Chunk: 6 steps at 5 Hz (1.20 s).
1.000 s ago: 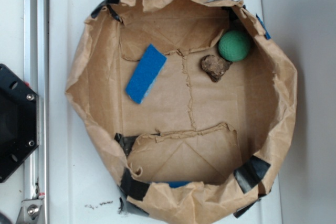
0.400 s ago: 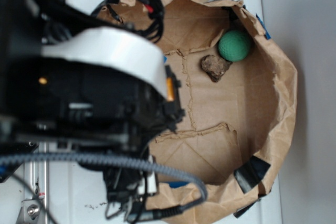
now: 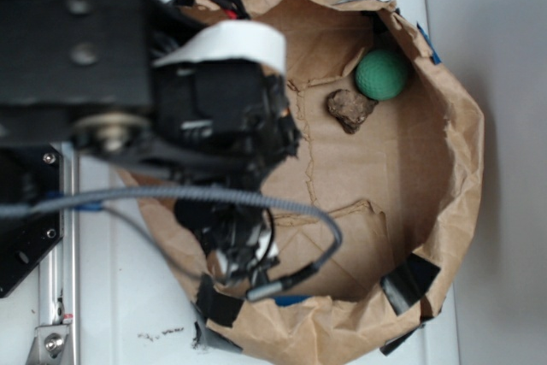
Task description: Grab the rock.
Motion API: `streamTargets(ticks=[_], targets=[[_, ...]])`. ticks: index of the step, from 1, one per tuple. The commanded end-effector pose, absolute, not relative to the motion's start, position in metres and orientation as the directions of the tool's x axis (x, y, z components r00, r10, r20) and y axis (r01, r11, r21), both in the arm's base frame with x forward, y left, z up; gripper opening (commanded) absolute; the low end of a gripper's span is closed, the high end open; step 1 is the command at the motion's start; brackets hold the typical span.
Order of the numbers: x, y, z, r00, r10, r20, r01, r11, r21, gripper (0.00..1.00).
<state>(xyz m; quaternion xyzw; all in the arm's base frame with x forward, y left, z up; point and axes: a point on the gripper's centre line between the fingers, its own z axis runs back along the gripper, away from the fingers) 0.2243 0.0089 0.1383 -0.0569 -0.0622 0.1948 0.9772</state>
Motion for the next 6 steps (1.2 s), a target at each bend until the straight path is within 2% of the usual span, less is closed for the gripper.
streamTargets(ticks=[1, 2, 3, 4, 5, 6], targets=[[0.254, 0.027, 0.134, 0.885, 0.445, 0.133, -0.425, 0.892, -0.156, 1.00], [0.277, 0.029, 0.128, 0.901, 0.391, 0.187, -0.365, 0.917, -0.158, 1.00], [0.292, 0.030, 0.119, 0.907, 0.337, 0.251, -0.314, 0.941, -0.127, 1.00], [0.317, 0.033, 0.103, 0.906, 0.319, 0.278, -0.306, 0.948, -0.091, 1.00], [0.327, 0.039, 0.081, 0.904, 0.337, 0.265, -0.332, 0.941, -0.066, 1.00], [0.334, 0.038, 0.071, 0.906, 0.341, 0.250, -0.336, 0.940, -0.061, 1.00]])
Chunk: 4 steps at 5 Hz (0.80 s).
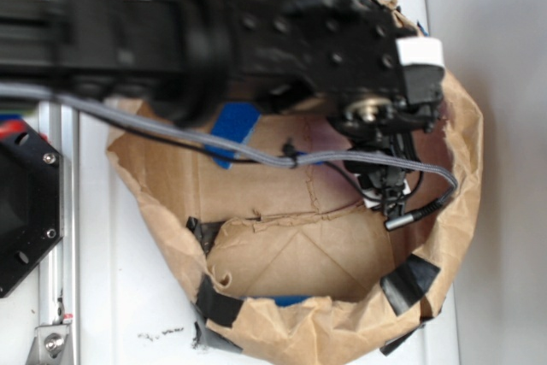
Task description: Grab the rock.
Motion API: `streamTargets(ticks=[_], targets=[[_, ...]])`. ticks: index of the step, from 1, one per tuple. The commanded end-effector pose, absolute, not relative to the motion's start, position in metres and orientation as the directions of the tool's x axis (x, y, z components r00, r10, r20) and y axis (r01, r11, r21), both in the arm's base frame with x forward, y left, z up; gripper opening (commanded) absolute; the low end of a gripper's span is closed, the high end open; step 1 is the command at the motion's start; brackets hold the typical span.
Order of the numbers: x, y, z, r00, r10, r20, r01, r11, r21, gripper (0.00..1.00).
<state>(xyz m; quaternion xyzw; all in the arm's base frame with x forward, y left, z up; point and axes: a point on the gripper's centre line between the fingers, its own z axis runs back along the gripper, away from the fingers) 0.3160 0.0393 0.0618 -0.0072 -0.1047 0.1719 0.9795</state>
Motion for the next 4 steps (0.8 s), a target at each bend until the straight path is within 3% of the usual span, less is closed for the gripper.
streamTargets(ticks=[1, 3, 4], targets=[[0.334, 0.051, 0.057, 0.919, 0.319, 0.233, -0.323, 0.946, -0.024, 1.00], [0.319, 0.049, 0.072, 0.926, 0.258, 0.274, -0.262, 0.965, -0.021, 1.00], [0.306, 0.055, 0.091, 0.919, 0.259, 0.298, -0.248, 0.966, -0.075, 1.00]])
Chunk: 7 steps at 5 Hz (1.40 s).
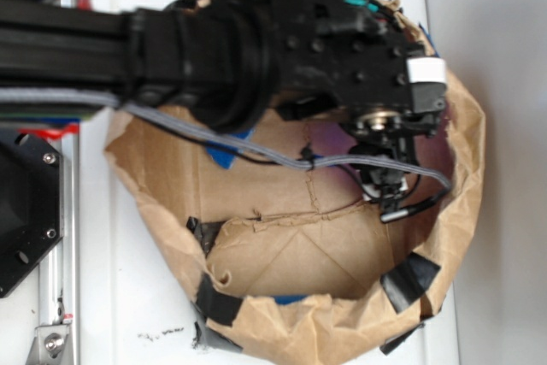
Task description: Grab the rock.
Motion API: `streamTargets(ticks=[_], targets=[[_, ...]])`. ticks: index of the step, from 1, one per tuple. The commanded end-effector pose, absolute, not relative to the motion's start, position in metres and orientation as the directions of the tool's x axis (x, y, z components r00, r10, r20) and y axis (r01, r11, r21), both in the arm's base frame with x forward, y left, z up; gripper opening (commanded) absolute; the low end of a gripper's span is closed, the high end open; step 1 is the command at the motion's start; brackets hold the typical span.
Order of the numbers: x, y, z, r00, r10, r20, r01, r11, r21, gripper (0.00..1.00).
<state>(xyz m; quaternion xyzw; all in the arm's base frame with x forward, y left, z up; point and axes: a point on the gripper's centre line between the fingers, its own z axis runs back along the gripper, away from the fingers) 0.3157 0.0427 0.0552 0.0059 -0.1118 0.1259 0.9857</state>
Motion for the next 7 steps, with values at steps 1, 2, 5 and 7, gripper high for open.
streamTargets(ticks=[1, 2, 5, 7], targets=[[0.308, 0.070, 0.089, 0.905, 0.292, 0.308, -0.287, 0.956, -0.064, 1.00], [0.294, 0.083, 0.073, 0.894, 0.346, 0.284, -0.343, 0.937, -0.062, 1.00], [0.296, 0.066, 0.036, 0.917, 0.313, 0.247, -0.321, 0.947, -0.010, 1.00], [0.314, 0.047, 0.051, 0.922, 0.279, 0.269, -0.277, 0.960, -0.049, 1.00]])
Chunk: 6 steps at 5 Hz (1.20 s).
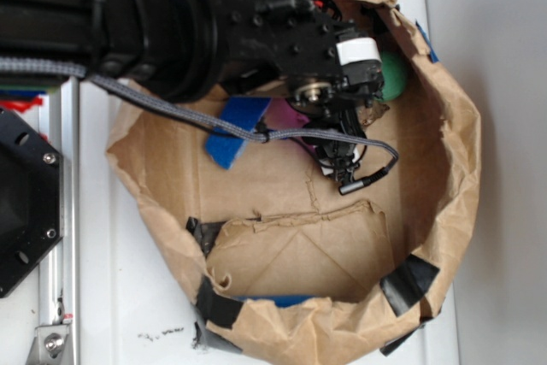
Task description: Grab the rock.
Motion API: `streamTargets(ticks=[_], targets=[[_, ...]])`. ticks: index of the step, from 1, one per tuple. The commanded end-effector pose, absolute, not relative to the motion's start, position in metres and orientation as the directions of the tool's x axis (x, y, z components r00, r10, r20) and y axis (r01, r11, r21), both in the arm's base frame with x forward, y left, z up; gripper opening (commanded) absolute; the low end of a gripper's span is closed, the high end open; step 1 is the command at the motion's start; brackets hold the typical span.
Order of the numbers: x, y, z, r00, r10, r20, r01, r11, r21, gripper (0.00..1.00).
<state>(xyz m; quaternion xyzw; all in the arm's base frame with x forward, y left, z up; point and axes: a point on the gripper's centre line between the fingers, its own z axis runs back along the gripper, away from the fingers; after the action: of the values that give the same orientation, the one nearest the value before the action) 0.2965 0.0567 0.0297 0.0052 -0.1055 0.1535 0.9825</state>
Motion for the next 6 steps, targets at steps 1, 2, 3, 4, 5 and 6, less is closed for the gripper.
streamTargets(ticks=[1, 2, 3, 4, 5, 6], targets=[[0.325, 0.047, 0.061, 0.913, 0.296, 0.281, -0.283, 0.955, -0.084, 1.00], [0.333, 0.052, 0.062, 0.906, 0.316, 0.281, -0.306, 0.949, -0.078, 1.00], [0.338, 0.060, 0.062, 0.897, 0.344, 0.279, -0.335, 0.939, -0.080, 1.00], [0.342, 0.067, 0.061, 0.889, 0.359, 0.284, -0.355, 0.932, -0.067, 1.00], [0.342, 0.064, 0.060, 0.895, 0.345, 0.283, -0.344, 0.937, -0.055, 1.00], [0.338, 0.061, 0.054, 0.908, 0.313, 0.278, -0.322, 0.947, -0.016, 1.00]])
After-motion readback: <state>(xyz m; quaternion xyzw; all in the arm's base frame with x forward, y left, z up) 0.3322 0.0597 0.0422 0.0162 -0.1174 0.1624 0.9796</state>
